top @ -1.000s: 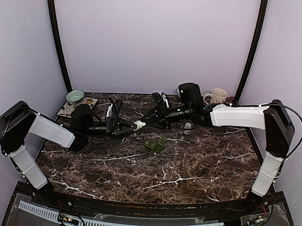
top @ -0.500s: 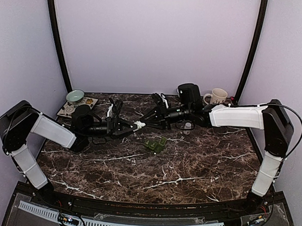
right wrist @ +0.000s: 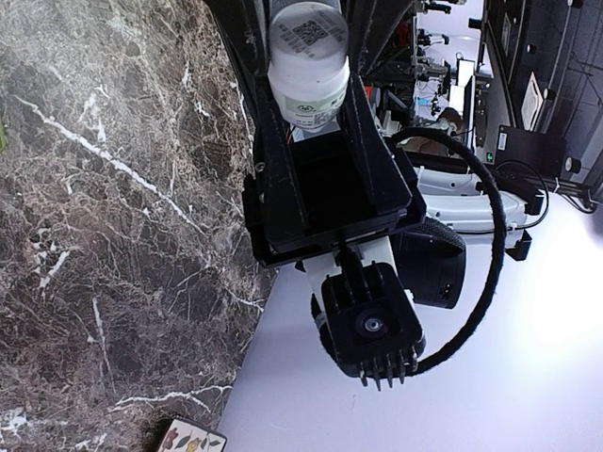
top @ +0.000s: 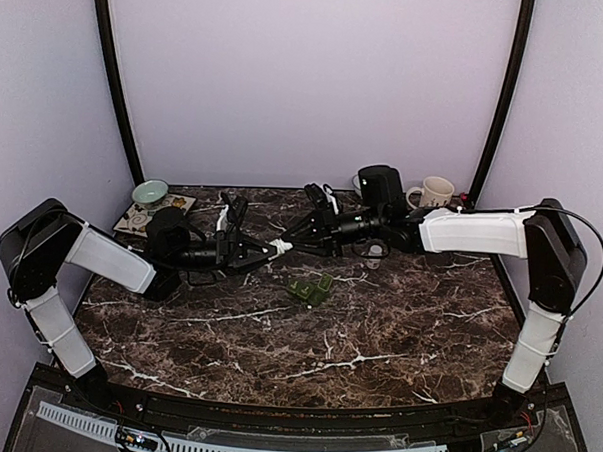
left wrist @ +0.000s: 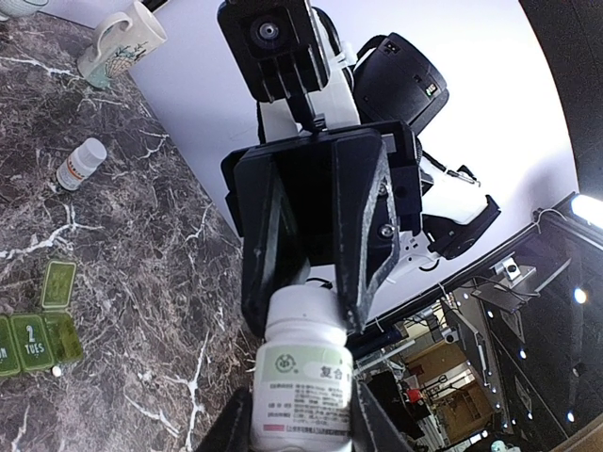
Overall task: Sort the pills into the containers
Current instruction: Pass from the right arm to the left
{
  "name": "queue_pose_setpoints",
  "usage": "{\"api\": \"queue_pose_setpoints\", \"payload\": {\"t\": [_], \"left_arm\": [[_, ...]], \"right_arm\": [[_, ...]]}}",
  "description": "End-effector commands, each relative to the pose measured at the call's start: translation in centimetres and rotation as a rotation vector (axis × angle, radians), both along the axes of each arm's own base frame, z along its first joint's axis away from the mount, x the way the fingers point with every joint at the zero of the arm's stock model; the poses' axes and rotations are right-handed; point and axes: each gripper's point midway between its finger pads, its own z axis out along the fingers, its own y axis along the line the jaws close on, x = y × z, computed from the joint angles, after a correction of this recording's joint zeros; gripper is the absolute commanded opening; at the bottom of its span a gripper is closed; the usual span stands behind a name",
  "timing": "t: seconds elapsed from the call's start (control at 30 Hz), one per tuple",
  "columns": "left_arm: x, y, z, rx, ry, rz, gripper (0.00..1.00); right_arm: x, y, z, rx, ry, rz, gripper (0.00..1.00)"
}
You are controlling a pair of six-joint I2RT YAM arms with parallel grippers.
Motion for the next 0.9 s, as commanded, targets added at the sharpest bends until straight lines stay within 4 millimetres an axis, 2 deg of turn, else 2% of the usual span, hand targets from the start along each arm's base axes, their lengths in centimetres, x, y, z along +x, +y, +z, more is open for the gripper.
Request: {"api": "queue_pose_setpoints", "payload": {"t": [0.0, 0.43, 0.83, 0.87], "left_arm": [[-0.2, 0.1, 2.9, -0.066, -0.085, -0.010, 0.14], [-0.2, 0.1, 3.5, -0.070, -0.095, -0.003, 0.11], [0.4, -1.0, 4.2, -0.115, -0.045, -0.089, 0.09], [0.4, -1.1, 4.3, -0.111, -0.043, -0.093, 0.09]], "right_arm": [[0.1, -0.2, -0.1, 0.008, -0.020, -0.011, 0.00], [0.0, -0.3, -0.2, 0.013, -0.018, -0.013, 0.00], [-0.8, -1.3, -1.2, -0.069, -0.060, -0.006, 0.00], [-0.7, -1.4, -1.2, -0.071, -0.130, -0.001, 0.00]]}}
